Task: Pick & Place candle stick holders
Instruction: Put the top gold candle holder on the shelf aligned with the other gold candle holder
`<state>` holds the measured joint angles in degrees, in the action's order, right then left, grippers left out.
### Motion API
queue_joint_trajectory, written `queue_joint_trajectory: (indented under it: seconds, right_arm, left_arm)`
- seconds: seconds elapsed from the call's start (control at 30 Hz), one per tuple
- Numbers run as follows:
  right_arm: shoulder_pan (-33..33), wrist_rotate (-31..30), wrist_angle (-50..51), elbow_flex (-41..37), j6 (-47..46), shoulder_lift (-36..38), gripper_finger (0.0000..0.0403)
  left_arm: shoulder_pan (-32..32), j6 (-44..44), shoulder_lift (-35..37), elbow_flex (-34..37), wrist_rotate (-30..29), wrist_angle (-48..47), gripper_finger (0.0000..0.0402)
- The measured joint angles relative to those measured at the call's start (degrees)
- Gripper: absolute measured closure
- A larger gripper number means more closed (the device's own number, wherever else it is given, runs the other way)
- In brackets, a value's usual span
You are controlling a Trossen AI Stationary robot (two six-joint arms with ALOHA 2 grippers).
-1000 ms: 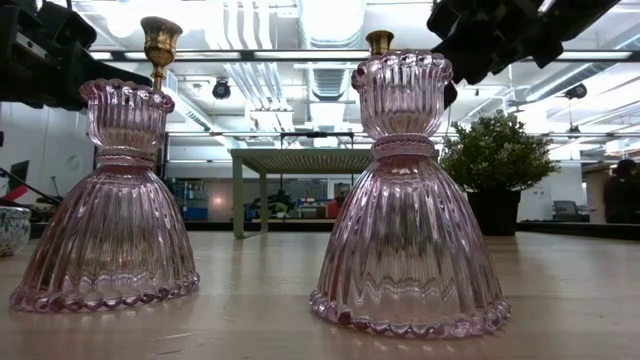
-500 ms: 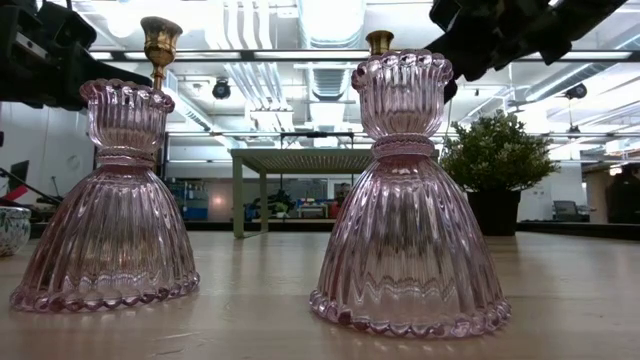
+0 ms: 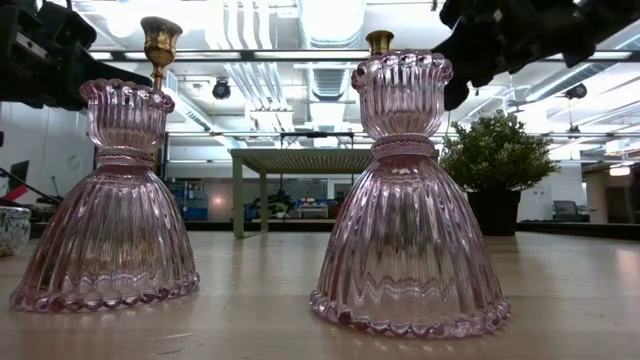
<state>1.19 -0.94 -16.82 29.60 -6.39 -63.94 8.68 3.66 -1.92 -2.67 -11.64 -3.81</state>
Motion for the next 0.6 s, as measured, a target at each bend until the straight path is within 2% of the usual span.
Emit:
queue_joint_trajectory:
  seconds: [0.5,0.6]
  right_arm:
    - [10.67,-21.96,-3.13,-1.92,-7.95,-0.06,0.0231]
    - [12.62,-25.29,-4.33,-1.89,-8.86,-2.2,0.0231]
  left_arm:
    - [-0.01,0.0,0.01,0.0,0.0,0.0,0.0392]
    - [0.0,-0.01,0.0,0.01,0.0,0.0,0.0392]
